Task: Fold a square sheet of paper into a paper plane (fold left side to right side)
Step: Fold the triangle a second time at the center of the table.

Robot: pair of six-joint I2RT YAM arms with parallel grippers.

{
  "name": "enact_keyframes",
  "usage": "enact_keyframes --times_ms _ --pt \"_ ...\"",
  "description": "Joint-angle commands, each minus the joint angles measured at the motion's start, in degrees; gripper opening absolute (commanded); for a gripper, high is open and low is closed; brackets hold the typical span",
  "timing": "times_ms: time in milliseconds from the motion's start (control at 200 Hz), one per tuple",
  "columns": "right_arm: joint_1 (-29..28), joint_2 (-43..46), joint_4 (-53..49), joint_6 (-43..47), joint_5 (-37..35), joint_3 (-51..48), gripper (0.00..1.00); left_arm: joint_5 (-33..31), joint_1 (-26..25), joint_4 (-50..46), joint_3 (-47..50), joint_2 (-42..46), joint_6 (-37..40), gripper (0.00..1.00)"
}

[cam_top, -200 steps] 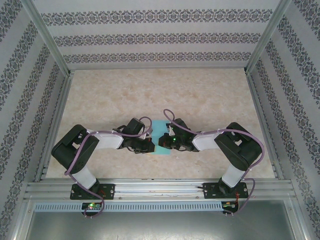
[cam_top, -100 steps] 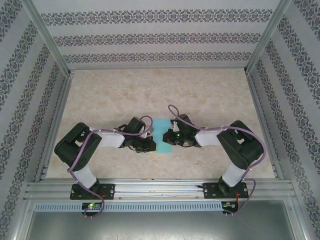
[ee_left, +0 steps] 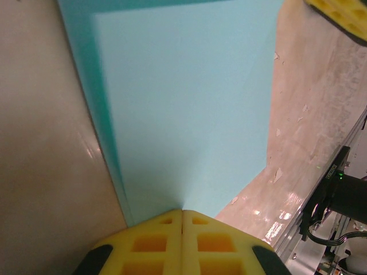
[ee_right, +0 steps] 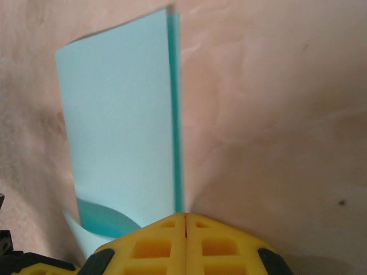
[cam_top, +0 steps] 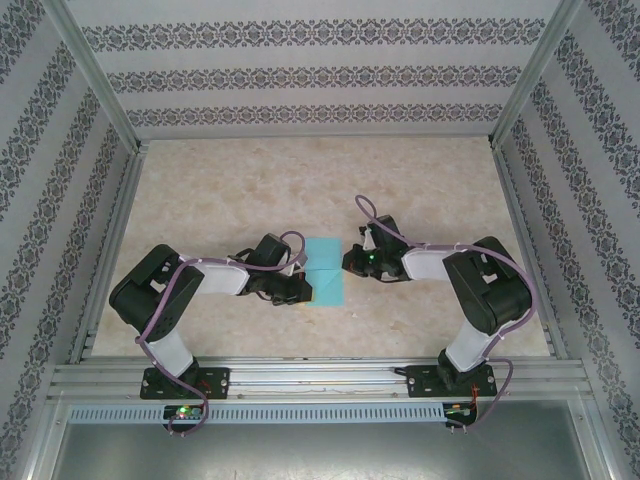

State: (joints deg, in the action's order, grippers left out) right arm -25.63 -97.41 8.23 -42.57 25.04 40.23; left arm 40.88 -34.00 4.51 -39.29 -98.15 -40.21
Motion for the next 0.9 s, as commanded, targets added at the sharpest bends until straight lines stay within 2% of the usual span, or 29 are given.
enact_keyframes --times_ms 0,225,460,689,894 --pt "0.4 3.8 -4.5 2.5 -2.5 1.7 0.0 -4.9 0.6 -6.2 2.6 -3.8 0.0 0.0" --pt "-3.7 10.0 -3.5 -0.7 -1.4 -0.1 0.0 -4.4 0.6 -5.4 2.9 -3.4 0.0 0.0" --pt "-11.0 4.0 2.1 -5.3 -0.5 1.3 0.0 -3.9 0.6 -5.2 2.9 -3.4 0.0 0.0" --pt "-11.7 -0.8 2.8 -5.4 -1.4 2.0 0.0 -3.8 0.6 -5.4 2.7 -3.4 0.0 0.0" --pt "-10.2 -1.4 0.1 -4.5 -3.6 0.7 0.0 -3.6 0.6 -5.8 2.8 -2.2 -0.4 0.0"
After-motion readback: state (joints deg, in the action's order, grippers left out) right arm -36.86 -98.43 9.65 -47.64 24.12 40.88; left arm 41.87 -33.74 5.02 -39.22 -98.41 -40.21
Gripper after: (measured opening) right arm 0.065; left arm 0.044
